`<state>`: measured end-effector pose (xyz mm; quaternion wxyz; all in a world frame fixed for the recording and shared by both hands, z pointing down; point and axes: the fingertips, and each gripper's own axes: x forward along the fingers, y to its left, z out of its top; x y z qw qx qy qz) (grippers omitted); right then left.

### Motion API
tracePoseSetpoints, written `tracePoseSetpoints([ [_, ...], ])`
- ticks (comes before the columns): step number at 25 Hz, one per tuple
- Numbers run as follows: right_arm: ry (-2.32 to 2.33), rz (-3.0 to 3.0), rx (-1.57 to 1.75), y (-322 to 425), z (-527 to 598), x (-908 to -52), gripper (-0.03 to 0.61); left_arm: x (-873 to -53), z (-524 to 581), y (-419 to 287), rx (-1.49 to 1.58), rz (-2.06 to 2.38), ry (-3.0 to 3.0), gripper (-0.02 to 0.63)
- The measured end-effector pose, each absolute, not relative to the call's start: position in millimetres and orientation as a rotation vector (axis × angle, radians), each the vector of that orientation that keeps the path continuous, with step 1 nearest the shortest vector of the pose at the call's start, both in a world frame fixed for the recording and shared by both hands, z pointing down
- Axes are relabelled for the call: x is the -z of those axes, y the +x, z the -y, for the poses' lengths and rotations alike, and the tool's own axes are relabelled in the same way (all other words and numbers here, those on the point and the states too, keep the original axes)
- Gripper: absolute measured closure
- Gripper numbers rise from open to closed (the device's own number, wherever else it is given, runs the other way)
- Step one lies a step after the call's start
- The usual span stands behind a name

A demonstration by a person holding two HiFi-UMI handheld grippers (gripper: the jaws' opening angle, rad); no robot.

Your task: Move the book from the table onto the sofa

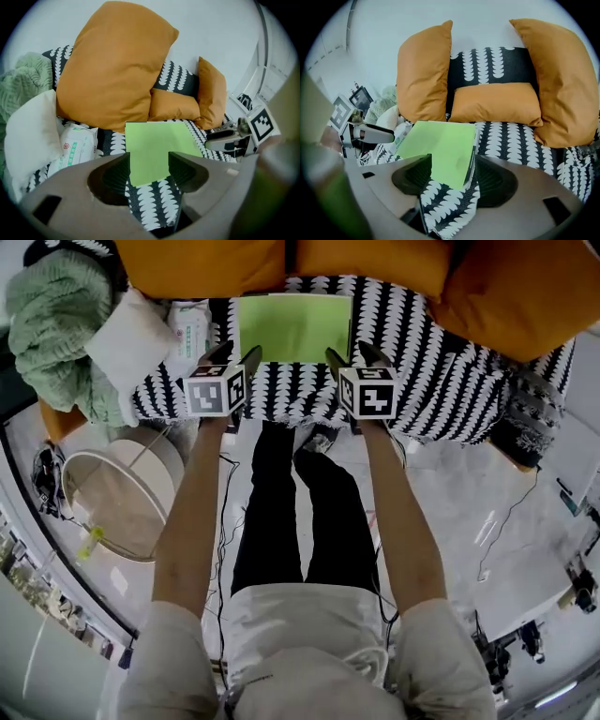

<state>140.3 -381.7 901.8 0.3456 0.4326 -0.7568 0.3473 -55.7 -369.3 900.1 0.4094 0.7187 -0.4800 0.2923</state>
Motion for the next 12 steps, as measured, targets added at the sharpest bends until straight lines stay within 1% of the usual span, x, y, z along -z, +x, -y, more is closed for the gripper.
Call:
tracePoseSetpoints([
  [5, 1.136, 1.999, -0.88, 137, 359, -868, 0.328, -851, 347, -37, -0.669, 1.22, 1.832, 0.357],
  [12, 1.187, 2.136, -0.857, 129, 321, -791, 0.328, -779, 308, -25, -0.567, 1.301, 1.824, 0.365],
])
